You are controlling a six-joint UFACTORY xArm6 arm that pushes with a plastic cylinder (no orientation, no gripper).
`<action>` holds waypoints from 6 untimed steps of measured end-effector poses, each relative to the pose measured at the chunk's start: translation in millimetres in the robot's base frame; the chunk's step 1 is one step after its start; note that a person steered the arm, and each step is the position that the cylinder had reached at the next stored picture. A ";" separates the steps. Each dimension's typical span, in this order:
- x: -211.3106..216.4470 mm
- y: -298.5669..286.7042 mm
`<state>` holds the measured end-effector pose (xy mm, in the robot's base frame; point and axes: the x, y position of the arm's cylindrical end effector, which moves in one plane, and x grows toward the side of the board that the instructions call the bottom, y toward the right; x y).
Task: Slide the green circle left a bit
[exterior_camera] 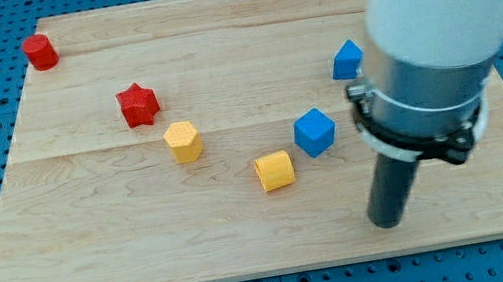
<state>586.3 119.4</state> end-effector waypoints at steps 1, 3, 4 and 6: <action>-2.9 0.6; -1.5 28.7; -18.8 88.2; -171.2 173.1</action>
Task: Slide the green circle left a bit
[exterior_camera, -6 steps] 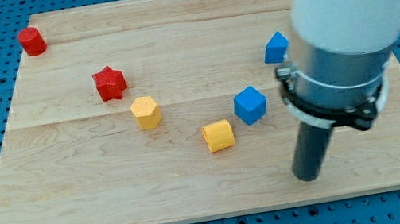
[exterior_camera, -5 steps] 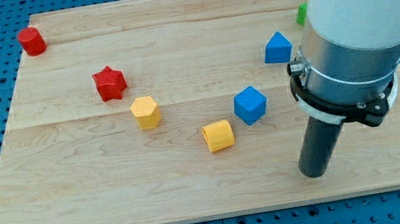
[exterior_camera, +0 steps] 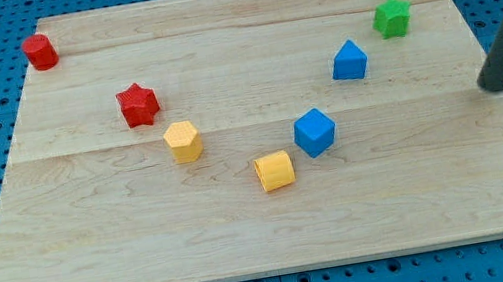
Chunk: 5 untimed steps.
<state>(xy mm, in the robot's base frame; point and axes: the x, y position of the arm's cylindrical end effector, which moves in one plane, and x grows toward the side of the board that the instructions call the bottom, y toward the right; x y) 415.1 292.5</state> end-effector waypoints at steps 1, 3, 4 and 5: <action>-109.6 17.4; -189.8 -21.1; -189.8 -72.3; -195.2 -53.7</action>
